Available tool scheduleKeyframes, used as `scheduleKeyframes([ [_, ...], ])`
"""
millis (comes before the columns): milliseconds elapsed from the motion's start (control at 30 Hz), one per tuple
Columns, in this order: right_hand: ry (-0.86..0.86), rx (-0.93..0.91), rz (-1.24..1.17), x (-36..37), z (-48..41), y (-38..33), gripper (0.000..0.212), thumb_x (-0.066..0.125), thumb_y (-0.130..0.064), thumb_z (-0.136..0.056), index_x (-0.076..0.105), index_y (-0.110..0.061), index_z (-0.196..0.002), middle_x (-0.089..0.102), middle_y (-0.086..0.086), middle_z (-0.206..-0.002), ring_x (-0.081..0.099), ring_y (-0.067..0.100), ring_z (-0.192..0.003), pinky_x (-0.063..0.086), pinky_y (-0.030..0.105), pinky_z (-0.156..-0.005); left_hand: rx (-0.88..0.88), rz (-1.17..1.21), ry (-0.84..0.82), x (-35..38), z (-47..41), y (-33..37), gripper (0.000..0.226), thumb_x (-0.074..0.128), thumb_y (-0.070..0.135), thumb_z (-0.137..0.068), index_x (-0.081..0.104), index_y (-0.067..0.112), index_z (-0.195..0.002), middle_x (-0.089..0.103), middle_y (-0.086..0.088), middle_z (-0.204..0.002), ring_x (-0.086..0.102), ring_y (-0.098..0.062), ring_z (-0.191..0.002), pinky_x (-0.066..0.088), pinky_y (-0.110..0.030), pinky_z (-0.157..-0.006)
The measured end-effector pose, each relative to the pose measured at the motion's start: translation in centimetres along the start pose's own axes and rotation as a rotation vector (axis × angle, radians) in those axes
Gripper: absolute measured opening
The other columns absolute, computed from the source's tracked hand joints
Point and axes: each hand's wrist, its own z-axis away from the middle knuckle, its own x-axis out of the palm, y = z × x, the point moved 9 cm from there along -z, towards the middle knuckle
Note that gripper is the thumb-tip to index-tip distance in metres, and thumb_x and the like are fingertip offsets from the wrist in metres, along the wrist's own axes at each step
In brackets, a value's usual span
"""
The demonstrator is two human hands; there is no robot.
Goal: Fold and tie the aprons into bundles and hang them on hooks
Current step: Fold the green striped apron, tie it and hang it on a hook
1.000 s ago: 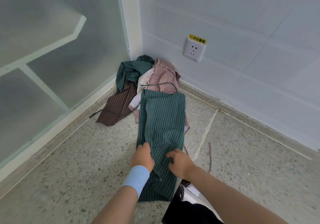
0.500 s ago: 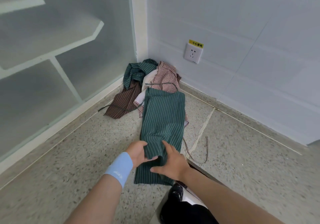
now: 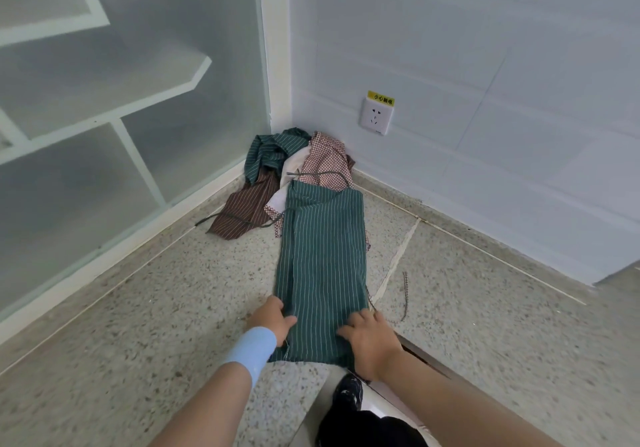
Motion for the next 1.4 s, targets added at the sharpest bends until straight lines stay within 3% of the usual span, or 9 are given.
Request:
scheduleKeyframes([
  [100, -0.261, 0.011, 0.010, 3.8, 0.5, 0.0, 0.056, 0.053, -0.024, -0.088, 0.046, -0.029, -0.144, 0.044, 0.009, -0.140, 0.039, 0.031, -0.130, 0.028, 0.047, -0.113, -0.025, -0.174, 0.085, 0.4, 0.3, 0.0, 0.057, 0.058, 0.032, -0.096, 0.030, 0.017, -0.143, 0.062, -0.007, -0.115, 0.064, -0.025, -0.092, 0.054, -0.037, -0.075],
  [300, 0.028, 0.269, -0.522, 3.2, 0.5, 3.3, 0.039, 0.050, -0.018, -0.090, 0.059, -0.025, -0.127, 0.047, 0.001, -0.130, 0.044, 0.023, -0.124, 0.040, 0.038, -0.106, 0.638, -0.459, 0.161, 3.2, 1.9, 5.5, 0.037, 0.048, 0.030, -0.100, 0.050, 0.032, -0.137, 0.039, 0.005, -0.146, 0.036, -0.019, -0.134, 0.038, -0.038, -0.108],
  [467, -0.047, 0.535, -0.933, 5.4, 0.8, 5.8, 0.027, 0.055, -0.016, -0.089, 0.052, -0.027, -0.114, 0.044, 0.006, -0.113, 0.062, 0.022, -0.086, 0.054, 0.031, -0.075, 0.352, -0.628, -0.156, 5.8, -0.7, 0.6, 0.054, 0.042, 0.037, -0.103, 0.024, 0.039, -0.153, -0.009, 0.004, -0.165, -0.007, -0.024, -0.151, 0.009, -0.050, -0.122],
  [667, -0.019, 0.568, -1.429, 5.6, 0.2, 4.9, 0.042, 0.046, 0.010, -0.088, 0.065, -0.022, -0.109, 0.067, 0.014, -0.097, 0.056, 0.025, -0.064, 0.049, 0.039, -0.057, 0.449, -0.571, -0.105, 5.3, 0.5, 2.7, 0.065, 0.051, 0.051, -0.094, 0.027, 0.035, -0.152, 0.011, 0.004, -0.164, 0.006, -0.021, -0.150, 0.013, -0.046, -0.121],
  [867, 0.103, 0.446, -1.361, -0.8, -0.8, 5.6, 0.069, 0.032, 0.021, -0.085, 0.057, -0.018, -0.136, 0.066, 0.009, -0.118, 0.068, 0.017, -0.096, 0.058, 0.020, -0.078, 0.546, -0.400, -0.065, 5.3, 2.6, 7.0, 0.108, 0.080, 0.054, -0.063, 0.017, 0.037, -0.150, 0.027, 0.011, -0.150, 0.030, -0.015, -0.136, 0.037, -0.040, -0.111],
  [1033, 0.229, 0.389, -1.162, -5.9, -1.8, 7.7, 0.035, 0.051, -0.001, -0.095, 0.070, -0.018, -0.119, 0.065, -0.002, -0.078, 0.055, 0.003, -0.057, 0.045, 0.014, -0.053, 0.385, -0.192, 0.120, 0.9, 1.0, 7.1, 0.048, 0.056, 0.010, -0.090, 0.044, 0.032, -0.130, 0.063, 0.005, -0.105, 0.062, -0.017, -0.087, 0.055, -0.034, -0.073],
  [1167, 0.473, 0.209, -0.378, -10.0, -1.9, 8.5, 0.016, 0.062, -0.029, -0.093, 0.075, -0.023, -0.101, 0.057, 0.000, -0.115, 0.050, 0.023, -0.111, 0.043, 0.037, -0.097, 0.382, -0.462, -0.117, -0.8, 0.3, 9.1, 0.030, 0.047, 0.003, -0.092, 0.046, 0.016, -0.119, 0.055, -0.003, -0.086, 0.055, -0.020, -0.074, 0.047, -0.032, -0.065],
  [1267, 0.160, 0.124, -0.499, -9.2, -2.2, 7.8, 0.013, 0.053, -0.025, -0.095, 0.062, -0.021, -0.086, 0.062, 0.001, -0.103, 0.059, 0.023, -0.100, 0.047, 0.034, -0.084, 0.339, -0.736, -0.310, -1.7, 0.9, 10.0, 0.008, 0.052, 0.009, -0.094, 0.053, 0.013, -0.100, 0.053, -0.005, -0.090, 0.057, -0.022, -0.079, 0.046, -0.030, -0.068],
  [1400, -0.106, 0.166, -0.619, -7.2, -2.0, 9.0, 0.020, 0.045, -0.029, -0.098, 0.055, -0.018, -0.083, 0.060, 0.002, -0.088, 0.058, 0.020, -0.080, 0.044, 0.031, -0.068, 0.278, -0.836, -0.563, -1.8, 1.8, 11.3, 0.054, 0.064, 0.037, -0.092, 0.047, 0.009, -0.135, 0.055, -0.009, -0.131, 0.058, -0.029, -0.115, 0.052, -0.037, -0.091],
])
